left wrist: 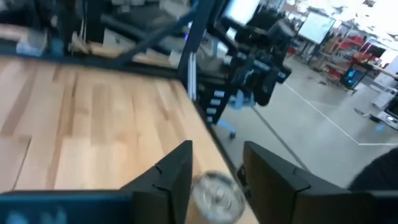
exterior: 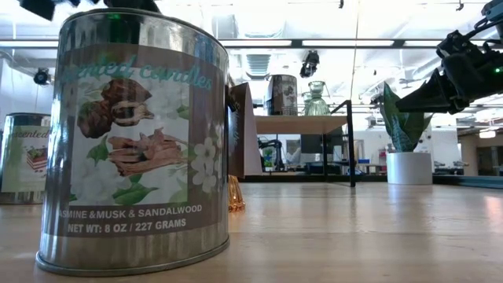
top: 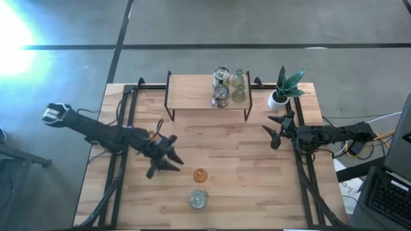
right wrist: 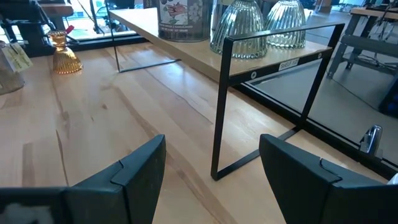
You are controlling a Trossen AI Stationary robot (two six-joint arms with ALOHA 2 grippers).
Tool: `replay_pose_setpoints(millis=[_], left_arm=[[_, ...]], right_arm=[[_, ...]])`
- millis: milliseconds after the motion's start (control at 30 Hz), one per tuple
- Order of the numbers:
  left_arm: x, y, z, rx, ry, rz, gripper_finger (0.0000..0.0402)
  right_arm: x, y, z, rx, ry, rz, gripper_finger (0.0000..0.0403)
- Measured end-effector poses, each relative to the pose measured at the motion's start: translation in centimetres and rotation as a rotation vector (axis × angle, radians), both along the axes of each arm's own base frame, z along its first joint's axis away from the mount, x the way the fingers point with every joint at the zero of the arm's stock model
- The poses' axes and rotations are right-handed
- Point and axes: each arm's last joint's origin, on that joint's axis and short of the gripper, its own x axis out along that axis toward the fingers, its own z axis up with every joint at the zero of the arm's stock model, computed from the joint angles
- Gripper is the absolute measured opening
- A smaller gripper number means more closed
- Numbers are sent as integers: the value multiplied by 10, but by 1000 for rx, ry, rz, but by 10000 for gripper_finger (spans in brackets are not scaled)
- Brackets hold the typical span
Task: Pick & Place candle stick holders
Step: Put the brown scented candle on the shelf
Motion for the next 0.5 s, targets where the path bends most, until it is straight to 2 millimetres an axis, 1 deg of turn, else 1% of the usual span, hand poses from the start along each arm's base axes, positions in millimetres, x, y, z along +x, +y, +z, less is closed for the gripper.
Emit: replay_pose_setpoints(millis=[67,167,333,400,500], left_arm=[[4,-7,3,11,-31,18,162],[8,-14,4,20,-25,24,174],[13,-18,0,40,-11,50,177],[16,-19,1,36,-21,57,177],[18,-22,-3,6,13,108,183]], right_arm=[[0,0,0,0,0,0,251],[0,0,0,0,0,0,251],[0,0,0,0,0,0,251],[0,0,0,0,0,0,251],[0,0,0,0,0,0,251]])
